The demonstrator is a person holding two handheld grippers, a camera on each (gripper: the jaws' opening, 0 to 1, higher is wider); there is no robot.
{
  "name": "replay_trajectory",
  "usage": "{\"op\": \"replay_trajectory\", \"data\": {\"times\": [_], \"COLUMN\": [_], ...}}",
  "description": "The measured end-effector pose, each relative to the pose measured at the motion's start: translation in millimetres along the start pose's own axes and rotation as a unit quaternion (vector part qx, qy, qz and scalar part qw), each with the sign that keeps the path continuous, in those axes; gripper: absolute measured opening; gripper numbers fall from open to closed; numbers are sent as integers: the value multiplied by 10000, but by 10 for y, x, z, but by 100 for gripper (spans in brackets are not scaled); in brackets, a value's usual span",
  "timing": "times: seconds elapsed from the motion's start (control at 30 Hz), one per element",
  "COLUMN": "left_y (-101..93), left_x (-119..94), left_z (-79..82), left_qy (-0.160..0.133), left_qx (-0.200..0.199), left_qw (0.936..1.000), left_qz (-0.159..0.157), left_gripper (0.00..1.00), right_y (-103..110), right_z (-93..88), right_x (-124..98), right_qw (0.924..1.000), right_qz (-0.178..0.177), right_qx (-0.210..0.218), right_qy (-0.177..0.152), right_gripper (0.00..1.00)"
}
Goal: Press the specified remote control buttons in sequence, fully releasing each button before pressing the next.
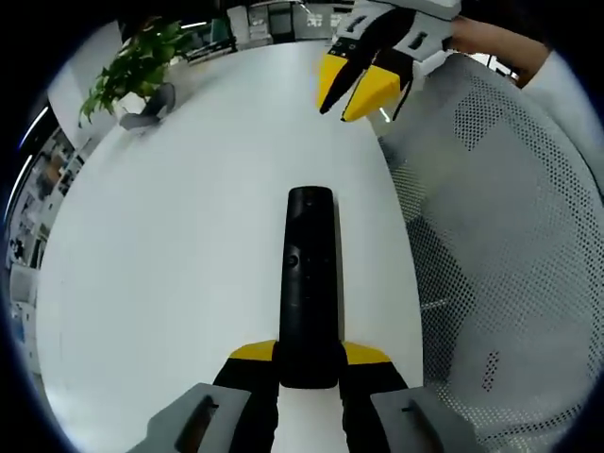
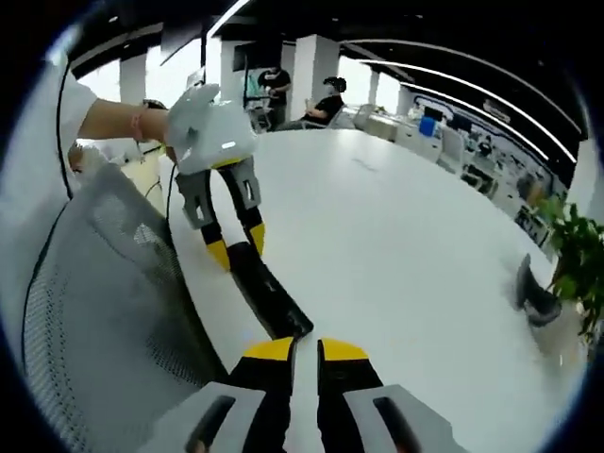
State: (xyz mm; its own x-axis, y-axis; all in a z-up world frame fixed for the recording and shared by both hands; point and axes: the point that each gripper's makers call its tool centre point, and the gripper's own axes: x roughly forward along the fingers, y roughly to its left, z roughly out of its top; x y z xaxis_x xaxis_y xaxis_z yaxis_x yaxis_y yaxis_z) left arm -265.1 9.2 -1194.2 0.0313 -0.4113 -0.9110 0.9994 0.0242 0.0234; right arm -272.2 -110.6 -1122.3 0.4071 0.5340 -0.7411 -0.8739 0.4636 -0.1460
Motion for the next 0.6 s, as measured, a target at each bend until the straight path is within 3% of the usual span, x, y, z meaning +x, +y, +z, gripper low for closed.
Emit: {"op": "replay_trajectory", "data": {"times": [0.13, 0.3, 0.43, 0.6], "left_y": [-88, -156, -181, -196], "left_x": [-4, -9, -14, -18], "left_z": [1, -8, -13, -10], "left_qy": [-23, -108, -146, -169], "left_qx": [-3, -42, -102, -109], "left_qw": [10000, 9999, 9998, 9998], "left_qz": [-8, -8, 0, 5], "left_gripper": [23, 23, 23, 23], "right_y": [45, 149, 206, 257], "right_z": [57, 39, -26, -90], "right_x": [8, 70, 157, 273], "right_qw": [9973, 9858, 9766, 9694], "right_qz": [484, 1081, 1288, 1495], "right_qx": [-459, -1033, -1368, -1490], "right_qy": [301, 765, 1043, 1257], "right_gripper": [1, 0, 0, 0]}}
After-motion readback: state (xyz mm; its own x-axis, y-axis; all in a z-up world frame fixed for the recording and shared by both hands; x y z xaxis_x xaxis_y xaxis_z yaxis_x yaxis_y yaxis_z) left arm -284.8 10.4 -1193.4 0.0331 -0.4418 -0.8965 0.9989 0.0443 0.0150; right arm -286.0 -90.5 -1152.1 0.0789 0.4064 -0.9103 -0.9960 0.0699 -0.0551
